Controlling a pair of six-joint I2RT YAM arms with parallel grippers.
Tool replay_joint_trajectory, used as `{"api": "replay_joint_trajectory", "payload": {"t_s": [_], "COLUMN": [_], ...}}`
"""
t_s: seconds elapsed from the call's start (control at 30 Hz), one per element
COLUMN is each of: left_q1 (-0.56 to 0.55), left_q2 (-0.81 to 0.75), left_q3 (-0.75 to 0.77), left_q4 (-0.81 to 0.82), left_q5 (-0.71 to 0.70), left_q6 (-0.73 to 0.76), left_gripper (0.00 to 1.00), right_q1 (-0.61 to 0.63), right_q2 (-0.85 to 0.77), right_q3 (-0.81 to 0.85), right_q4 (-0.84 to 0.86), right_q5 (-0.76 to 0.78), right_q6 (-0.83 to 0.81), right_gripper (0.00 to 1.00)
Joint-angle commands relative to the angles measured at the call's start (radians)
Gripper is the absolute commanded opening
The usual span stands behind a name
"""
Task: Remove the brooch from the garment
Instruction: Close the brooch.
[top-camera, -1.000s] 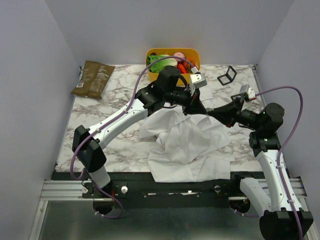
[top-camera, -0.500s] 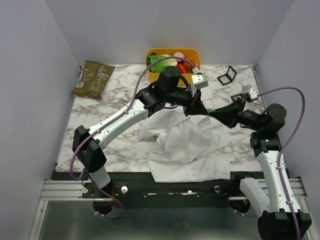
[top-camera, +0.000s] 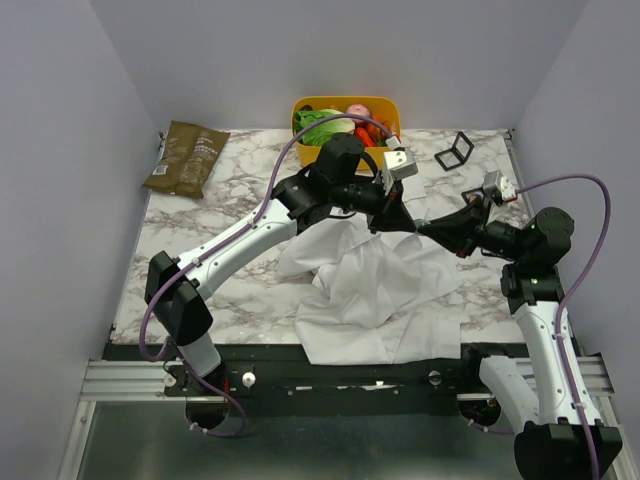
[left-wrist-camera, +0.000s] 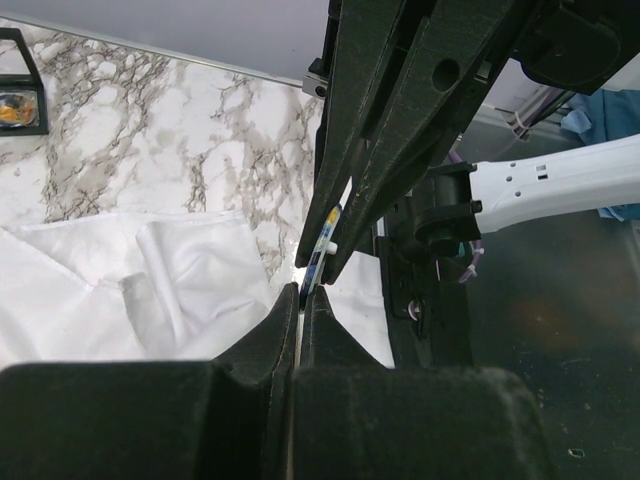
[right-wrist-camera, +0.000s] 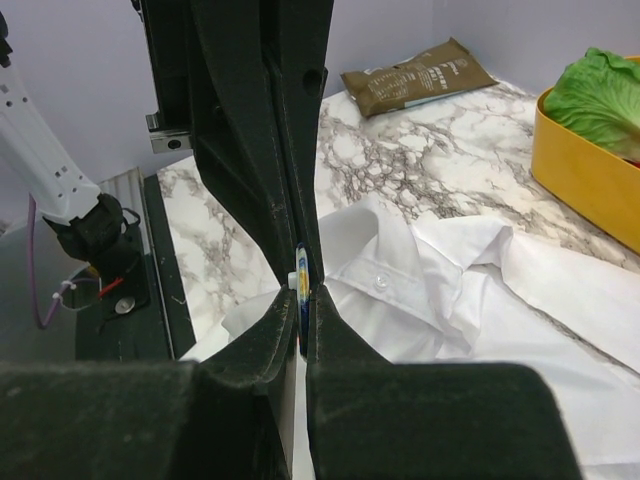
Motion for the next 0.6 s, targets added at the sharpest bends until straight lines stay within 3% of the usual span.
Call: {"api": "replay_joint_trajectory", "payload": {"t_s": [0.0,0.2,0.57], "left_q1": [-0.001,-0.003,-0.003], "left_q2": [-0.02,-0.01,-0.012], "left_q3": [0.035,0.04,0.037], "left_q4": [-0.027,-0.027,-0.029], "left_q5": [0.031,0.034,0.029], "left_q6": [-0.001,-0.004,-0.001], "left_gripper": [0.0,0.0,0.0], "right_q1": [-0.014,-0.014,-0.014], "right_q2": [-0.012,-0.012,-0.014], "right_q3": [0.018,0.015,0.018], "right_q4": [-0.002,-0.007,-0.011], "right_q5": [0.007,0.016,0.013], "right_q6": [-0.017,-0.022,-0.025], "right_gripper": [0.14,0.26,0.3]}}
